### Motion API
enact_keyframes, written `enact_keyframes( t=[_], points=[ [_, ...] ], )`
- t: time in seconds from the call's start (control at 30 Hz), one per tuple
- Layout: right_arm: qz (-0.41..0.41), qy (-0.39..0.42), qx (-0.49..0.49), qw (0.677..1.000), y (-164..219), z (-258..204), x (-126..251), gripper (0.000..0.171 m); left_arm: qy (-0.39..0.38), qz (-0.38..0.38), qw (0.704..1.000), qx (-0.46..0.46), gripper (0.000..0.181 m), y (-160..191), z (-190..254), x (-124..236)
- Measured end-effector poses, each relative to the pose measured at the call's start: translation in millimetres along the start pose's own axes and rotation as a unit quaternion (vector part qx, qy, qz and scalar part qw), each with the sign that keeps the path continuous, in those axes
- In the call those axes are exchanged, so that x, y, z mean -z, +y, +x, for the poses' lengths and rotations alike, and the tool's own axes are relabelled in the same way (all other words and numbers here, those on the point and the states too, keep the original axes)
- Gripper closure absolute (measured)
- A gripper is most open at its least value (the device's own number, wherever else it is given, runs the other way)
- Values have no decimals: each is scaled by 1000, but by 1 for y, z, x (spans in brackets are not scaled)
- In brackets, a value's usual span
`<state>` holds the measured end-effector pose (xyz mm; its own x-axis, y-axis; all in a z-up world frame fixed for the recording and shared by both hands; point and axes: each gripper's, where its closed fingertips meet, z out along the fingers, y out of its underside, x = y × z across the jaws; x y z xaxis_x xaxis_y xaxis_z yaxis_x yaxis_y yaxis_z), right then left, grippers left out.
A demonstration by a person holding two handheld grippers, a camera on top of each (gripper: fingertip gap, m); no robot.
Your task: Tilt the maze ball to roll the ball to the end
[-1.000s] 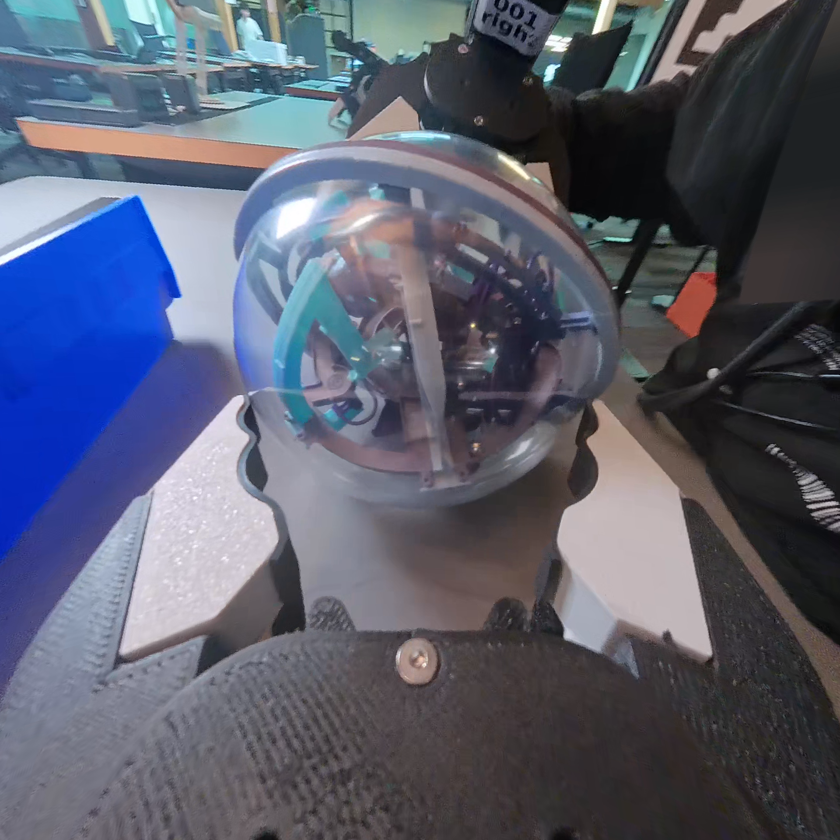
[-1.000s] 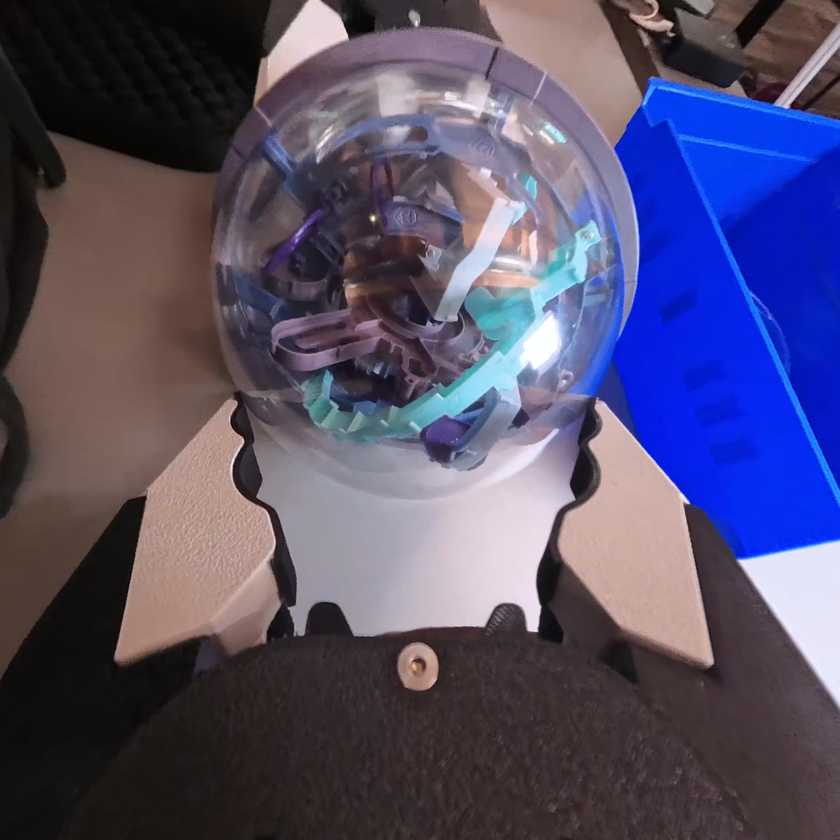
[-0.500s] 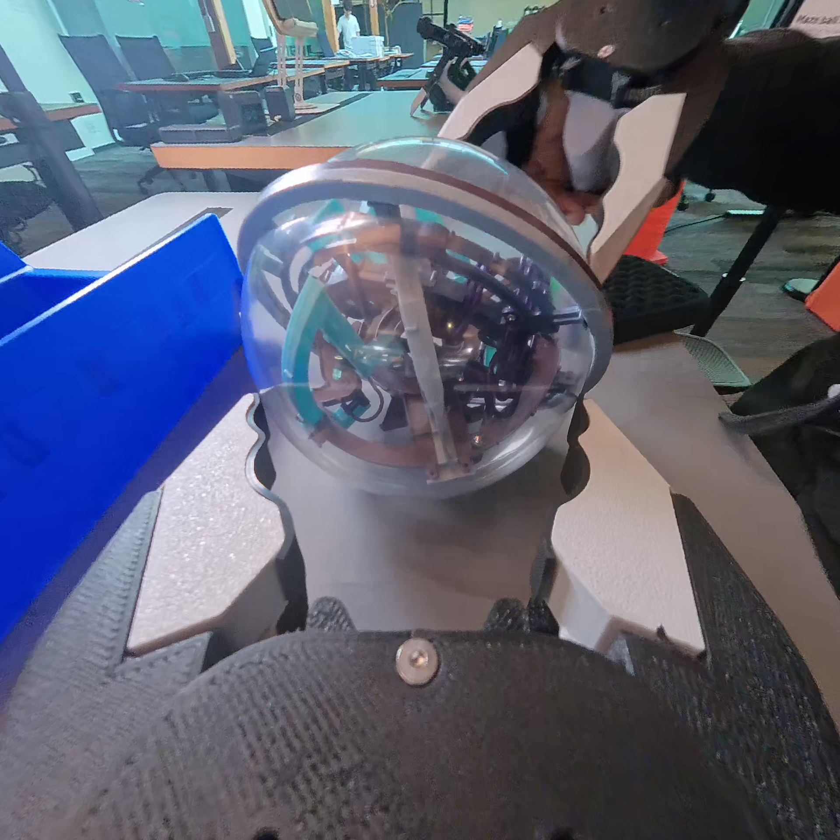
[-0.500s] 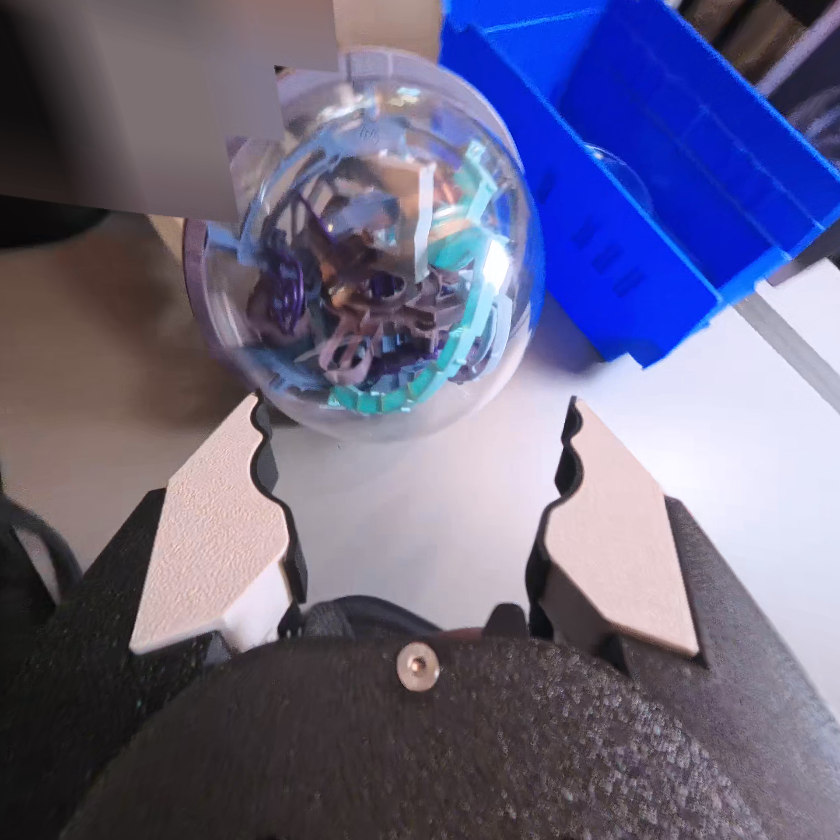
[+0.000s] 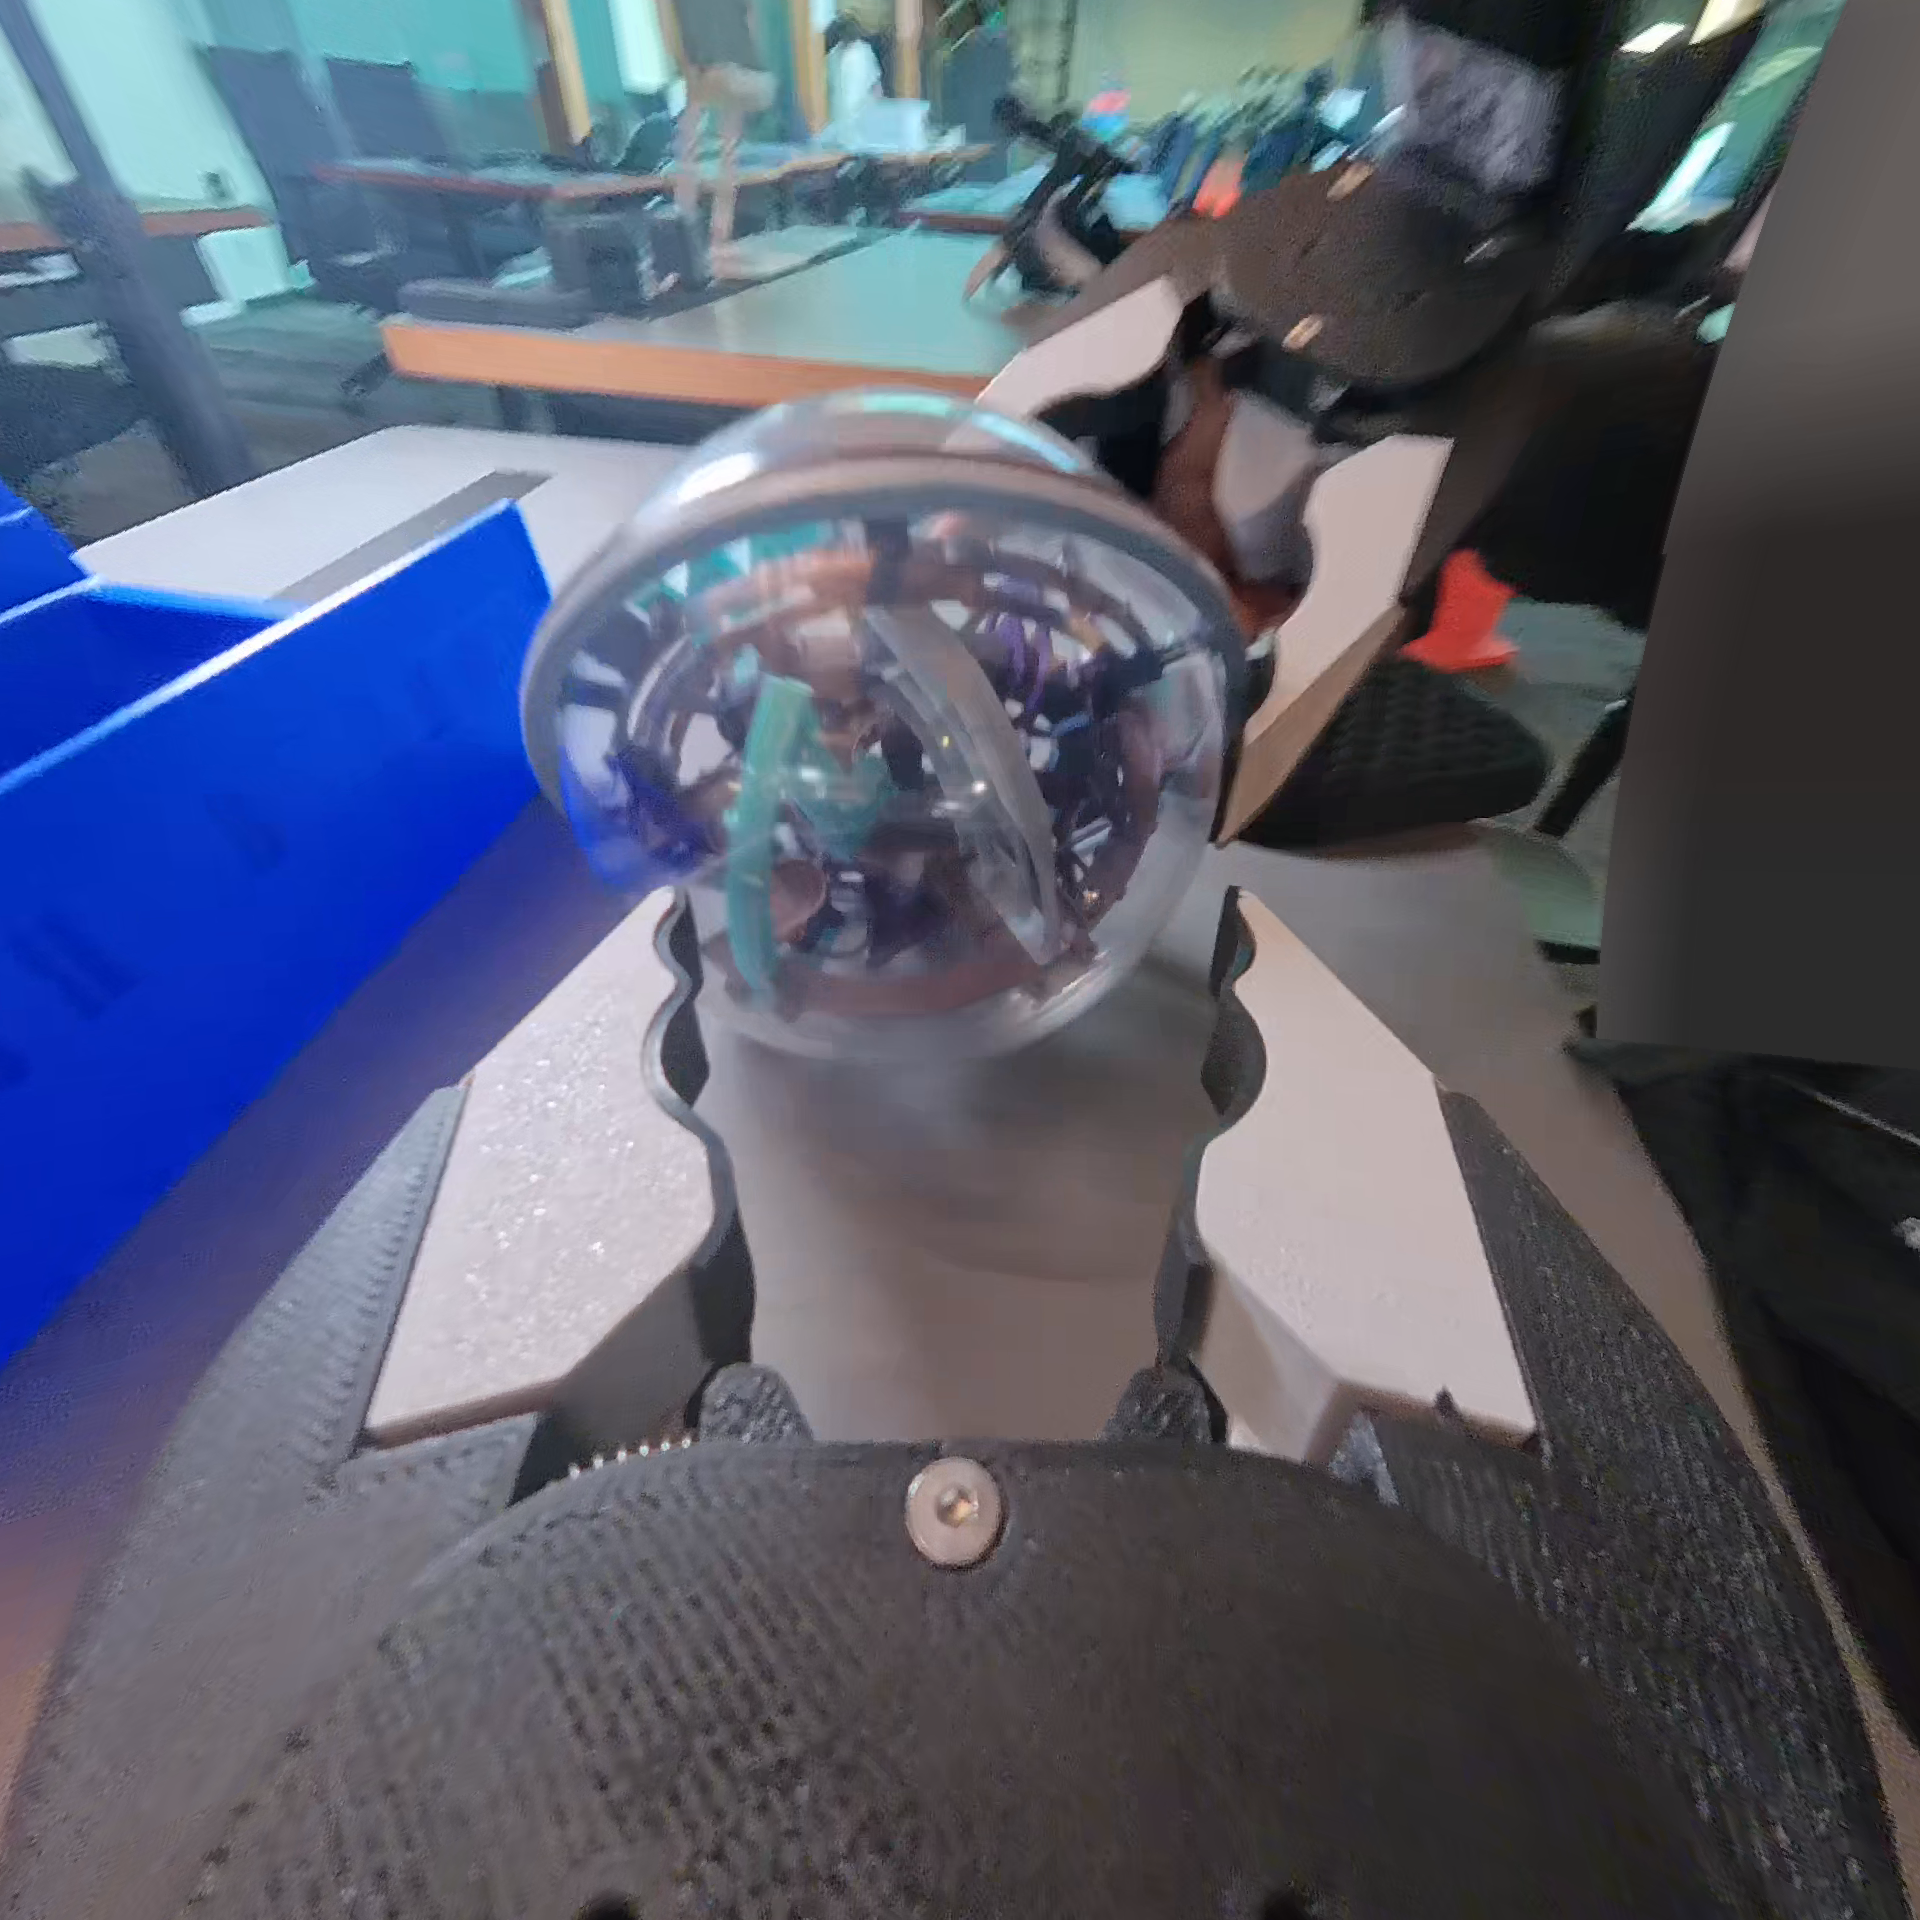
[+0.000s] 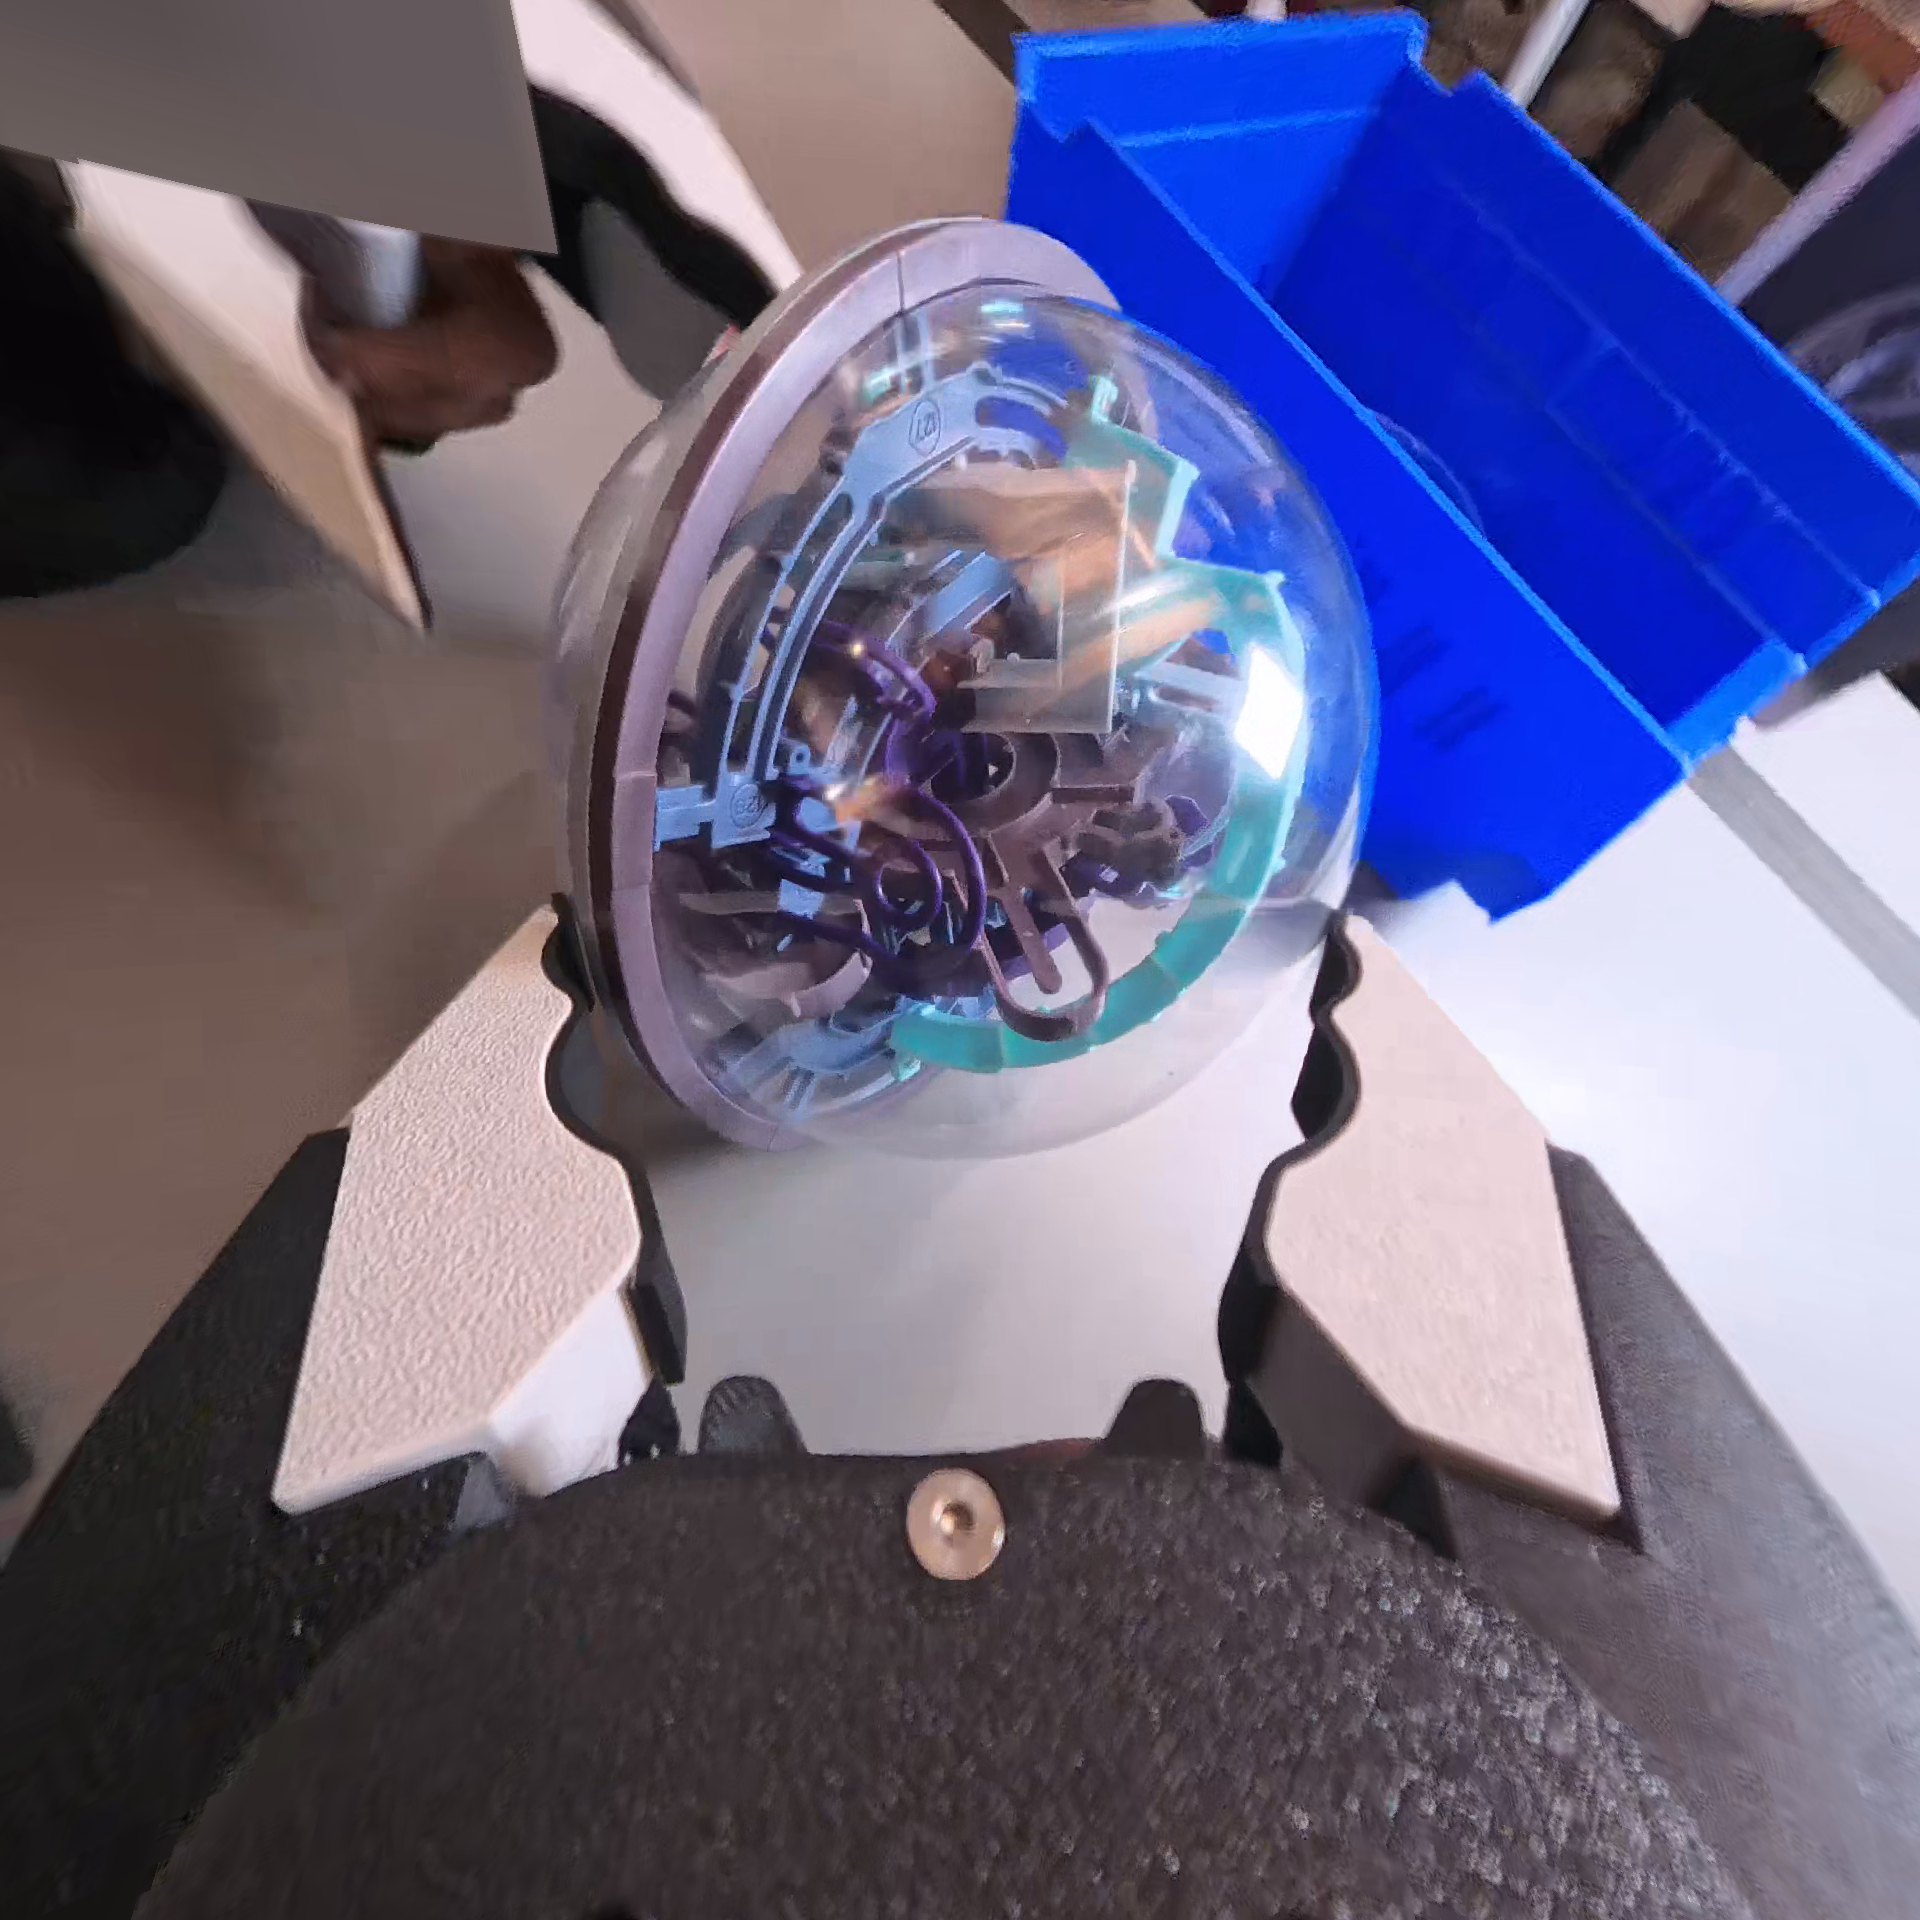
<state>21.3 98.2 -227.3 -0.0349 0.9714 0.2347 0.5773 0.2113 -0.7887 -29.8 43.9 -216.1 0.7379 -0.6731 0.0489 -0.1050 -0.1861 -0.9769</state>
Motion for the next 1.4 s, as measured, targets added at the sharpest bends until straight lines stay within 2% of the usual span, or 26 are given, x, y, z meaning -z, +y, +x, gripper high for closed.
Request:
enact_keyframes(
  t=[0.07,0.17,0.3,0.4,0.57,0.73,0.83,0.9,1.07,1.17,1.4],
  points=[
    [23,-40,37,998,2,1,1,38,22,38,999,15,80,-12,-10,6],
    [50,-94,62,992,0,-1,-1,38,45,19,998,31,49,-3,-23,-1],
    [81,-146,71,983,-9,-7,-8,38,85,7,996,39,31,11,-13,-16],
    [110,-164,53,979,-14,-9,-13,37,49,-18,999,5,38,21,-21,-17],
    [125,-150,26,980,-13,-6,-14,42,34,-12,999,20,40,22,-26,-12],
    [103,-122,22,987,6,3,-10,39,43,-18,998,34,44,23,-28,-11],
    [103,-125,19,987,13,-2,-21,39,51,-43,997,40,58,30,-28,-11],
    [110,-123,27,986,11,-4,-28,39,47,-43,997,33,52,27,-31,-7],
    [130,-141,32,981,1,-1,-34,43,21,14,1000,-17,40,-5,-42,-1],
    [139,-160,24,977,-7,-2,-39,44,21,2,999,-29,40,-2,-40,-9],
    [144,-175,15,974,-9,-1,-51,43,22,22,998,48,37,0,-50,-5]
  ],
)
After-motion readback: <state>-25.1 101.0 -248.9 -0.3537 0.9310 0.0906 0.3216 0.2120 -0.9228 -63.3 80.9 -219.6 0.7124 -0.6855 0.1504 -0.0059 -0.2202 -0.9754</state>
